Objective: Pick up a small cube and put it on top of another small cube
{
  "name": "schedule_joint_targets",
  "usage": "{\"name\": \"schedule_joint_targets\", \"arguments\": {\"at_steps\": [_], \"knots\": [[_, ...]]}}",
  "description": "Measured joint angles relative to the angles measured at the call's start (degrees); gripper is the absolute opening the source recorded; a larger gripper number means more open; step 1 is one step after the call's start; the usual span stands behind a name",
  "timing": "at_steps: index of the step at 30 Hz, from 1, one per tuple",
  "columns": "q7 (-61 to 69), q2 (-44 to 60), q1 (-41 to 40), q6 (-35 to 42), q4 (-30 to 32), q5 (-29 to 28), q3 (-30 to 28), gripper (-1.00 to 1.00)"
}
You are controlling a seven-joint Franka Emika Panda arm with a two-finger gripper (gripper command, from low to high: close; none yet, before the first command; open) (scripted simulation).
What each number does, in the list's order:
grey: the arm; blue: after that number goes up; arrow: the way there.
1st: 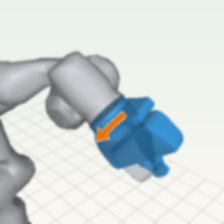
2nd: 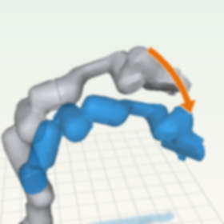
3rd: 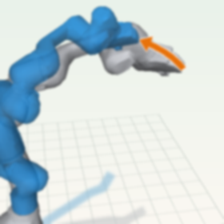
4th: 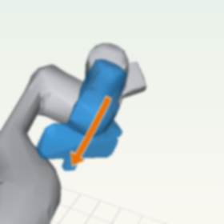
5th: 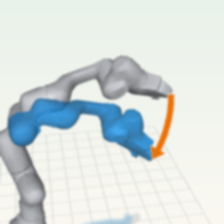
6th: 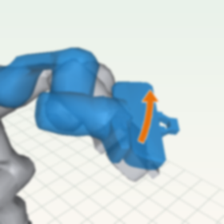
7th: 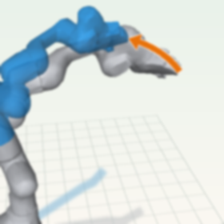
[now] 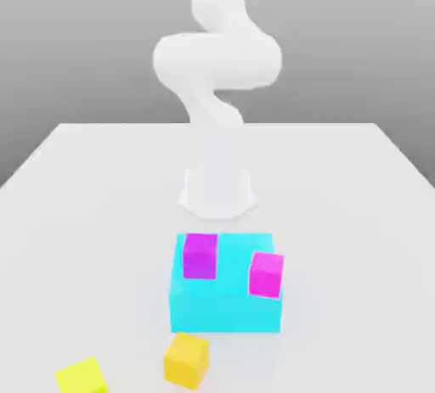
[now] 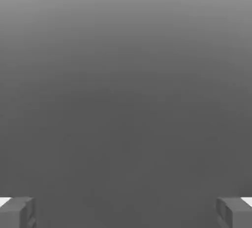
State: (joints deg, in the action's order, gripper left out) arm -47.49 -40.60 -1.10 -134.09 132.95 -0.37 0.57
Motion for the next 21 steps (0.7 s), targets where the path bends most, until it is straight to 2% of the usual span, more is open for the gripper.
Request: {"name": "schedule_joint_targets", "arguments": {"at_steps": [21], "knots": [[-13.34,43.96,-5.70,-19.28,9.77,-2.29,1.11,0.00]]}}
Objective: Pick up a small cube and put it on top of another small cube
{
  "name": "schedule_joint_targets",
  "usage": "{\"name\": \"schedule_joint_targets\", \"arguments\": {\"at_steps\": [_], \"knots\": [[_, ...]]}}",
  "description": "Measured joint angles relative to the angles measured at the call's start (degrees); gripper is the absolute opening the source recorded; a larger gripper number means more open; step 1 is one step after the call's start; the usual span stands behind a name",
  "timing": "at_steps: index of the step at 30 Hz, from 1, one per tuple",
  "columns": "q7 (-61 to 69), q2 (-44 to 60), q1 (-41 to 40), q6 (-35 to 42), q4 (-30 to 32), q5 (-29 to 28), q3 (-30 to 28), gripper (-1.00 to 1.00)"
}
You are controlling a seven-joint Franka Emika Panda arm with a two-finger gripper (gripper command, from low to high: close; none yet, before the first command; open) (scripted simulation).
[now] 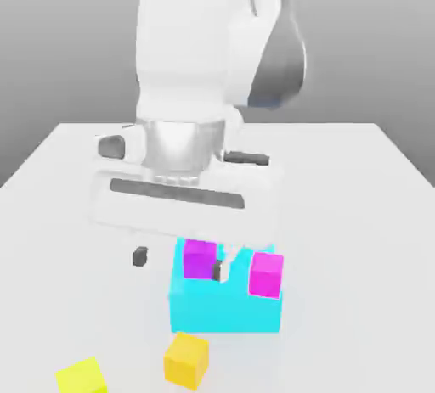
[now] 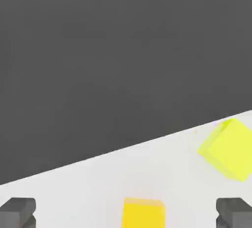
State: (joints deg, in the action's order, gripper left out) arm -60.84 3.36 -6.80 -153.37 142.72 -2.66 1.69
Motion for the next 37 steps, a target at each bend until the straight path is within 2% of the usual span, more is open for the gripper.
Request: {"name": "schedule_joint_targets", "arguments": {"at_steps": [4,9,10,17,22,29,33,34,37], "knots": [[-1.17,8.25,-0.27,-3.87,1.67,1.32,-0.05,0.00],[-1.75,18.63,0.06,-11.62,0.24,1.13,-0.56,0.00],[-1.81,19.99,0.16,-12.70,-0.02,1.05,-0.67,-1.00],[-1.99,19.97,0.10,-12.74,0.00,0.88,-0.62,-1.00],[-1.47,10.99,-0.47,-5.47,1.74,1.51,0.01,-1.00],[3.04,11.11,-7.31,7.09,-10.87,3.91,-4.54,-1.00],[4.29,17.59,-8.67,2.95,-13.22,5.02,-4.78,-1.00],[4.42,19.05,-8.78,1.63,-13.36,5.19,-4.71,1.00],[4.42,19.05,-8.78,1.62,-13.36,5.19,-4.71,1.00]]}}
